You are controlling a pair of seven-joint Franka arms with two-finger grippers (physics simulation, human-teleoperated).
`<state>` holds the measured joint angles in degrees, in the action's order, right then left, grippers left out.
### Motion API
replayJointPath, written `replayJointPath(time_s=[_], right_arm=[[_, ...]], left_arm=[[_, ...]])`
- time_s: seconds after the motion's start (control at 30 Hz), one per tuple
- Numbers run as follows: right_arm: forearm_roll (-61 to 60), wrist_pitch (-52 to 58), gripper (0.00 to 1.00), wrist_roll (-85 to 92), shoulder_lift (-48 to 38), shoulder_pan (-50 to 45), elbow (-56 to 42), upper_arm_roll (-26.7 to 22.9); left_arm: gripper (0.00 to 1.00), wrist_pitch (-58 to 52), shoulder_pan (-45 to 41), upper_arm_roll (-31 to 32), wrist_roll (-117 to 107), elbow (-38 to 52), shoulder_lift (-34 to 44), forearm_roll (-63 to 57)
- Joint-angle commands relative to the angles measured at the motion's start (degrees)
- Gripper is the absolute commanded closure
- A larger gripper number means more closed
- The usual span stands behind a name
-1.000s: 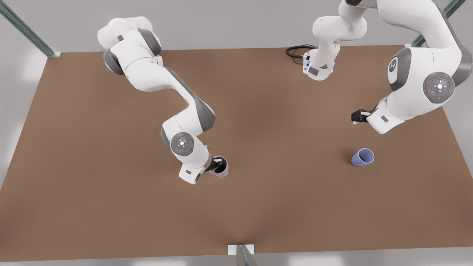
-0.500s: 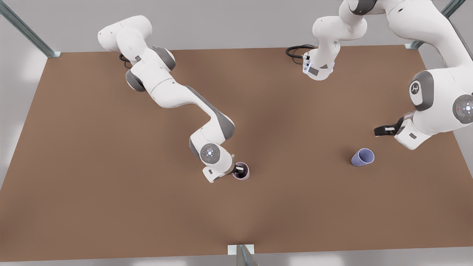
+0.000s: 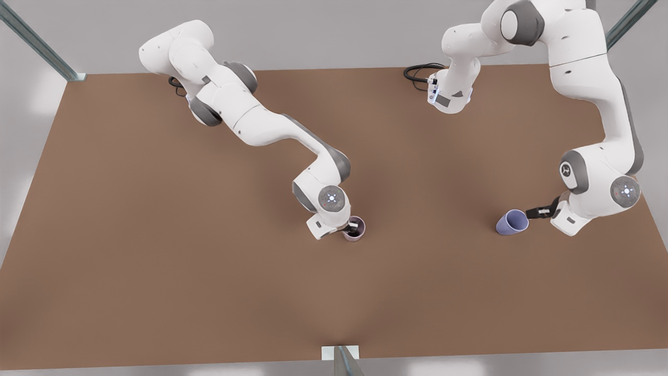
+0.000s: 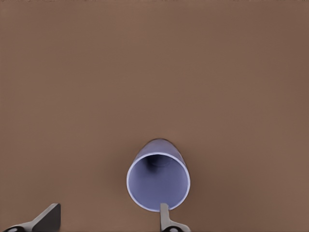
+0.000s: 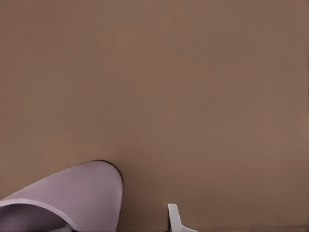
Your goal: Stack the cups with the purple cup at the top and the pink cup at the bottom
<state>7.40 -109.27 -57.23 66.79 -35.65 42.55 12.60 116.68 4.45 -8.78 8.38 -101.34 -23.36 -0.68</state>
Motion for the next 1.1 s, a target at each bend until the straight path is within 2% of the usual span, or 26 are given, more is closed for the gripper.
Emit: replayJointPath(time_s=[0.0,0.2,0.27,0.3,0.33,0.4,0.5,0.53,0.6,0.63,0.67,0.7,0.73,0.8,0.9,1.07], right_arm=[[0.07,-0.33,0.0,-8.68,-0.08,-0.03,-0.01,-0.03],[-0.28,0.54,0.0,-8.68,-0.87,-0.03,-0.1,0.76],[-0.72,4.68,0.0,-8.51,-4.65,1.37,-0.19,2.33],[-0.55,5.73,0.0,-8.51,-7.54,4.45,-0.01,5.24],[-0.55,10.82,0.0,-3.95,-10.27,6.2,-0.01,5.24],[-0.55,18.56,0.0,7.66,-20.19,15.52,4.38,5.42],[-0.81,19.18,0.0,24.35,-44.98,31.78,30.65,5.42],[-4.59,20.32,0.0,32.08,-49.91,35.91,35.14,5.15],[-4.85,23.13,0.0,38.33,-52.2,40.92,35.32,4.98],[-5.2,25.68,0.0,44.57,-53.42,43.82,35.5,4.89],[-7.48,26.3,0.0,49.23,-57.99,44.88,40.14,1.2],[-8.28,26.39,0.0,54.24,-60.37,45.23,42.17,-2.93],[-8.19,26.03,0.0,55.47,-62.56,44.8,45.6,-5.39],[-5.11,24.54,0.0,56.26,-61.78,41.28,45.08,-8.56],[-4.15,21.91,0.0,79.27,-60.81,41.19,45.96,-8.82],[-3.53,17.51,0.0,102.75,-58.7,41.19,45.16,-8.38]], left_arm=[[0.0,6.63,0.03,-0.01,3.58,-0.18,-0.64,-0.02],[0.0,8.83,0.12,0.08,3.66,-3.43,-2.05,0.07],[0.0,8.91,0.12,-0.01,3.93,-4.57,-2.04,0.07],[0.0,9.09,0.12,-0.01,4.02,-5.19,-2.04,0.07],[0.0,9.18,0.12,-0.01,4.02,-5.8,-2.04,0.07],[0.0,9.35,0.12,-0.01,4.02,-6.06,-2.75,0.07],[0.0,11.02,0.12,-0.01,4.02,-6.06,-4.06,0.07],[0.0,11.63,0.21,0.08,3.93,-6.06,-4.59,0.07],[0.0,11.72,0.21,0.08,3.49,-6.06,-5.12,1.91],[0.21,11.64,0.21,0.08,3.4,-6.06,-5.12,2.18],[0.55,10.93,0.21,0.08,3.4,-6.06,-5.12,2.18],[0.63,10.67,0.21,0.08,3.4,-6.06,-5.12,2.18],[0.65,10.58,0.21,0.08,3.4,-6.15,-5.12,3.05],[0.74,10.58,0.21,0.17,3.4,-6.86,-5.12,4.55],[0.78,10.67,0.21,0.7,3.4,-6.94,-5.12,4.55],[0.79,10.58,0.03,0.87,3.31,-6.59,-5.12,4.37]])
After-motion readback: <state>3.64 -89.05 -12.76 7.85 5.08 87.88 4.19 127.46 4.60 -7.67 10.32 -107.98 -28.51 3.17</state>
